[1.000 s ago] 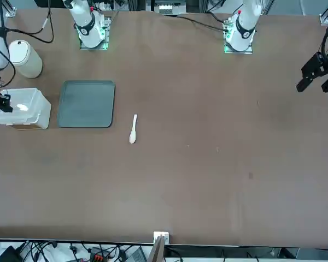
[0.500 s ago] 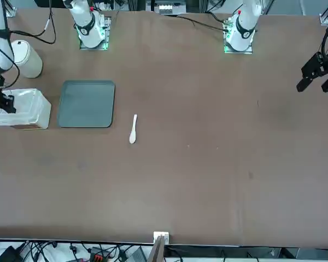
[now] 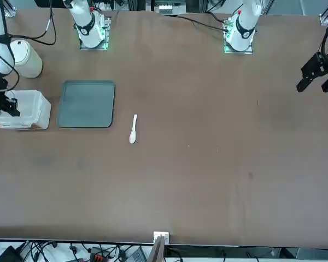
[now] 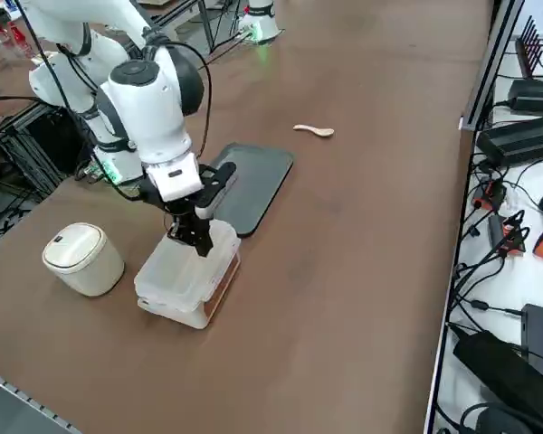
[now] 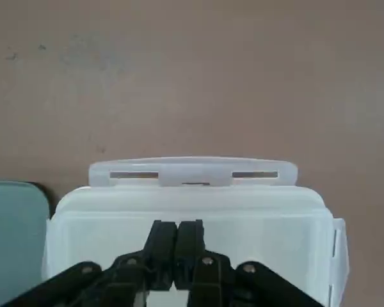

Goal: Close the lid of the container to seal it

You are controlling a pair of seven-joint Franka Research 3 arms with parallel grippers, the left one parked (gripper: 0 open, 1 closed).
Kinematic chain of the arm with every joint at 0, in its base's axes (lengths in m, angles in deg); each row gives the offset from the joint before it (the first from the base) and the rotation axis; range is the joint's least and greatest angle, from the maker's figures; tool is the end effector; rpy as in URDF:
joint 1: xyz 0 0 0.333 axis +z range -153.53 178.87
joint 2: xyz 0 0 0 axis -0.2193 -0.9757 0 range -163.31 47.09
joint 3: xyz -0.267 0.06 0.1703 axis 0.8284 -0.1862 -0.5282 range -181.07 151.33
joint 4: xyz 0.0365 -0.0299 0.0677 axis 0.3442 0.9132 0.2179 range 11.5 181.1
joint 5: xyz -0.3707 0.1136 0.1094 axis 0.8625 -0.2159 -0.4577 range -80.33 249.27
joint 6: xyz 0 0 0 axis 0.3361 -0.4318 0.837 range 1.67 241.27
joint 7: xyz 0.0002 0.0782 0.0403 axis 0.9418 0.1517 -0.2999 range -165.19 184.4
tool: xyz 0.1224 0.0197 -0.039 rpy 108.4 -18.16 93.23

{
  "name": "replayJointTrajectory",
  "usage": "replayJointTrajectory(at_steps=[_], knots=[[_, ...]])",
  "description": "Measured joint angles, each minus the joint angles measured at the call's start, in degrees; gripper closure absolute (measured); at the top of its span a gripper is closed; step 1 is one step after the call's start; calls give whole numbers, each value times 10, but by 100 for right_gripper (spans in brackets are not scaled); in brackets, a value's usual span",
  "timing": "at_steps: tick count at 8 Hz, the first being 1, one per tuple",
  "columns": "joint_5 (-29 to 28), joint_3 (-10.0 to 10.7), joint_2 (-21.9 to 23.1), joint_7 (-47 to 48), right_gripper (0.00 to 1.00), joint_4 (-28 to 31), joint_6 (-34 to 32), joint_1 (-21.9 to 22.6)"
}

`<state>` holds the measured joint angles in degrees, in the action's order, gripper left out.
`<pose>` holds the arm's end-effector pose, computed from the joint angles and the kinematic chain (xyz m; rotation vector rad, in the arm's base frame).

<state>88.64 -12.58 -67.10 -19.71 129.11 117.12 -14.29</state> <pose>0.5050 -0.2839 0.3105 3.0263 0.0836 0.1282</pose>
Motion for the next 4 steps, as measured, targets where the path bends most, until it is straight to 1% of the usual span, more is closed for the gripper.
replayJointTrajectory(at_steps=[4], knots=[[-3, -1, -2, -2, 98, 0, 8, -7]])
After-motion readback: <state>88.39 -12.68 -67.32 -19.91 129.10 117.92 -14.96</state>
